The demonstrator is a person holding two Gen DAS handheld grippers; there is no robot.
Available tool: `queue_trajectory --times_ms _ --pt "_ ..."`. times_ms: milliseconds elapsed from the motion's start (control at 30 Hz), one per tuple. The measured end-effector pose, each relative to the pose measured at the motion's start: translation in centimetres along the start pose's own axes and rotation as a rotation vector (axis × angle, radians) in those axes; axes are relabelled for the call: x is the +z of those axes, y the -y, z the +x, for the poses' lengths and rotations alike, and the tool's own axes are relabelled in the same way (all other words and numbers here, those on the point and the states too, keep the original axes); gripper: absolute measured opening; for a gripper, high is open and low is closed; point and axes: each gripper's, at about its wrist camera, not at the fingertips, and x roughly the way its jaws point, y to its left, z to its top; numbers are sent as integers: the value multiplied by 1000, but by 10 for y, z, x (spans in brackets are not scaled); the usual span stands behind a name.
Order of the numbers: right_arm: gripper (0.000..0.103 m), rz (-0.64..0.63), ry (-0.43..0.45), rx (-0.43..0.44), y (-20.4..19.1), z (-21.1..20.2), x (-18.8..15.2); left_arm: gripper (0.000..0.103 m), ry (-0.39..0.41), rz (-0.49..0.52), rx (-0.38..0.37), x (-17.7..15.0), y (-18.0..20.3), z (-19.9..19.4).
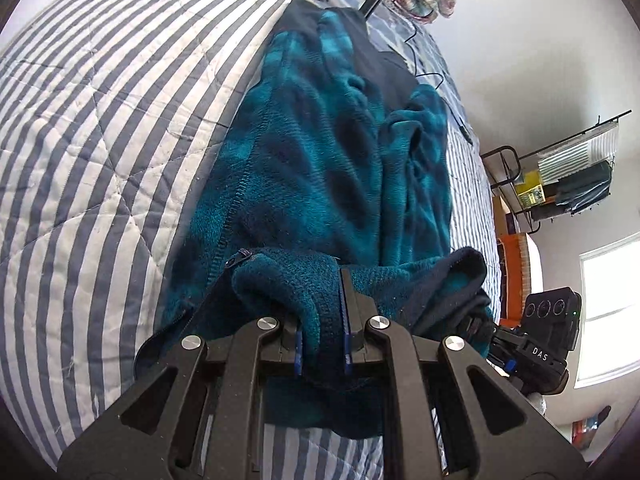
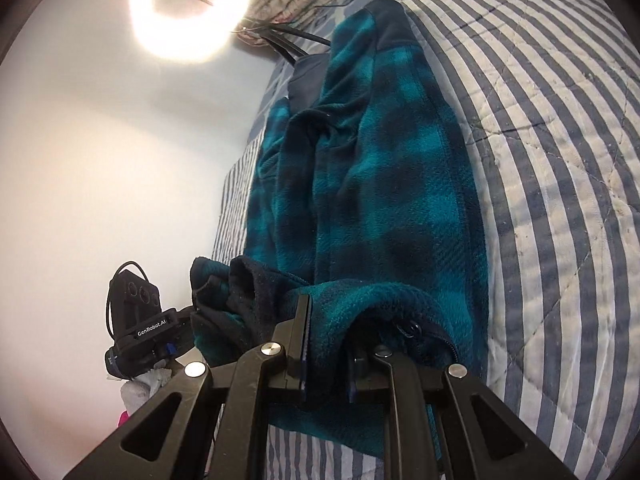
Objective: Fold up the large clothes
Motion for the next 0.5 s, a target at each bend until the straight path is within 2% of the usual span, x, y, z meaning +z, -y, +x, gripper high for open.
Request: queue_trajectory --times_ms 67,200,267,300,333,367,400,500 --pt "14 23 -2 19 5 1 1 12 -6 -3 -4 2 0 3" --pt "36 81 -24 101 10 0 6 21 -40 -55 -52 6 -6 1" --pt "55 83 -16 157 8 -9 6 29 -63 -116 -119 11 -14 -3" --pt "73 84 -10 175 6 -12 6 36 -68 -137 -150 12 -17 -4" --pt "83 82 4 193 5 -17 6 40 -67 -163 -197 13 -20 -7" --pt "85 81 15 205 3 -22 6 48 -64 -180 -227 15 -23 -9" --pt "85 80 17 215 1 -27 6 51 -57 -201 -264 16 -25 -14" --pt "84 49 54 203 -2 -46 6 52 -33 -222 -320 21 -28 -27"
